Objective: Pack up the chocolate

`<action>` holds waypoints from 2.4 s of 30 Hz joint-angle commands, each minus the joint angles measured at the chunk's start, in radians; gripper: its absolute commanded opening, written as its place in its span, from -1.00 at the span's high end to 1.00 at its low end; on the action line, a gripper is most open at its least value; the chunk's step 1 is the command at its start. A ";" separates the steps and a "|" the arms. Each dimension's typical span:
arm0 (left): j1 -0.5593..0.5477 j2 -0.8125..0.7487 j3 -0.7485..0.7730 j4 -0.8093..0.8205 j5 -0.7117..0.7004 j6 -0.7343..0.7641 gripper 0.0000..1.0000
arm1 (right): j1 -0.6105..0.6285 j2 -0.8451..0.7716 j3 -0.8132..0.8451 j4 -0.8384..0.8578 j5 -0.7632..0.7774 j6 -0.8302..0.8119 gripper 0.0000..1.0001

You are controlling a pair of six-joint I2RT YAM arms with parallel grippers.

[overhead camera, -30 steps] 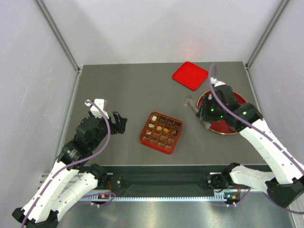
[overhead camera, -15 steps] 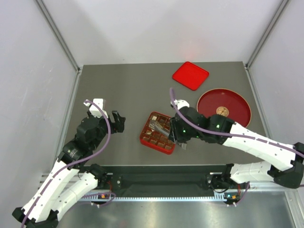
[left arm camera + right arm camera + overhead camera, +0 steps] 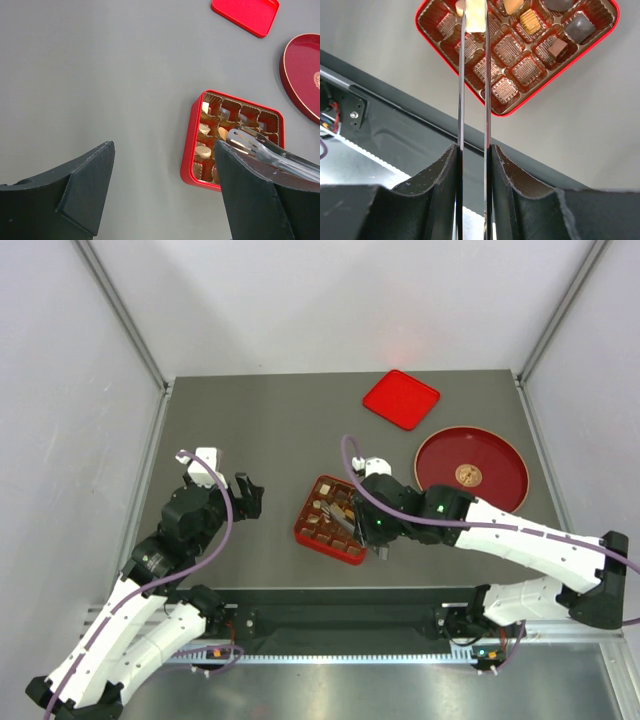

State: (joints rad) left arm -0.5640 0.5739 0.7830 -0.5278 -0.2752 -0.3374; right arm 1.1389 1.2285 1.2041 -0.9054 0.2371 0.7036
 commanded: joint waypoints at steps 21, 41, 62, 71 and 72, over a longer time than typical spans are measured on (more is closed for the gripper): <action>-0.002 0.000 -0.001 0.026 0.002 0.006 -0.71 | 0.016 0.034 0.074 -0.019 0.067 0.005 0.28; -0.002 -0.008 -0.002 0.028 0.011 0.005 -0.71 | -0.674 -0.227 -0.003 -0.283 0.133 -0.048 0.22; -0.002 -0.034 -0.005 0.038 0.050 0.006 -0.72 | -1.127 -0.267 -0.196 -0.237 -0.010 -0.204 0.24; -0.002 -0.036 -0.005 0.041 0.051 0.006 -0.72 | -1.128 -0.264 -0.170 -0.259 0.031 -0.220 0.24; -0.002 -0.034 -0.005 0.043 0.051 0.008 -0.72 | -1.128 -0.264 -0.155 -0.262 0.039 -0.220 0.24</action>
State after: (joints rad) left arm -0.5640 0.5465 0.7830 -0.5259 -0.2279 -0.3374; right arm 0.0231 0.9714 0.9958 -1.1732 0.2371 0.5041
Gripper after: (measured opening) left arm 0.862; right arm 0.388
